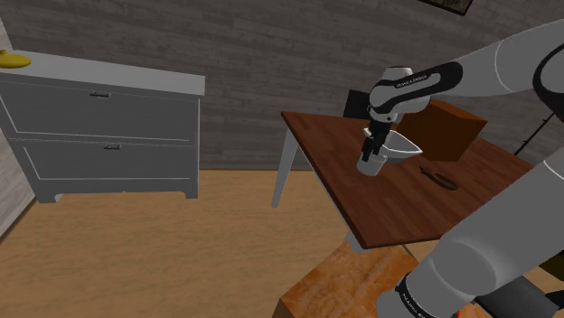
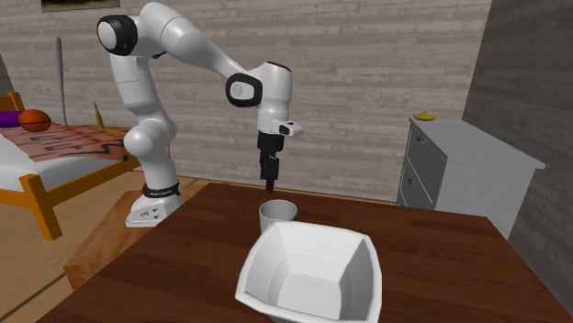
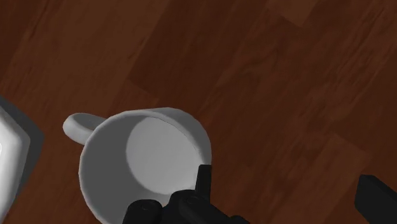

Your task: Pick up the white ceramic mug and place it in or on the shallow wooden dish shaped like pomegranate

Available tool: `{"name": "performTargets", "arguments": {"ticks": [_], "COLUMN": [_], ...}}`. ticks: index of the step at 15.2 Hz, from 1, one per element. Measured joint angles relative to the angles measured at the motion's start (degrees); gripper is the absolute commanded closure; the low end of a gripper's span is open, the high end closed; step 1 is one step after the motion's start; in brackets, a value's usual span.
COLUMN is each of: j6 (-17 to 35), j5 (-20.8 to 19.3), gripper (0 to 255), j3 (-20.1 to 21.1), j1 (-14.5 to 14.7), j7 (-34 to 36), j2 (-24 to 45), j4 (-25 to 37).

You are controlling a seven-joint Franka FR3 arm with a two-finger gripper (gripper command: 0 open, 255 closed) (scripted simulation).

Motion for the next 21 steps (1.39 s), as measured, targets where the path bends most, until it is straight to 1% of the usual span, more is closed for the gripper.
{"name": "performTargets", "arguments": {"ticks": [2, 4, 11, 17, 18, 21], "j6": [2.3, 4.2, 9.4, 10.0, 10.0, 10.0], "j5": [1.2, 1.9, 3.0, 3.2, 3.2, 3.2], "gripper": [0, 0, 0, 0, 255, 255], "j3": [-1.4, -2.0, -2.5, -2.5, -2.5, -2.5], "j1": [-0.7, -1.2, -1.8, -1.9, -1.9, -1.9], "j7": [-2.8, -4.2, -5.5, -5.6, -5.6, -5.6], "j2": [5.0, 7.8, 11.2, 11.7, 11.7, 11.7], "j4": [3.3, 4.4, 2.7, 2.6, 2.6, 2.6]}}
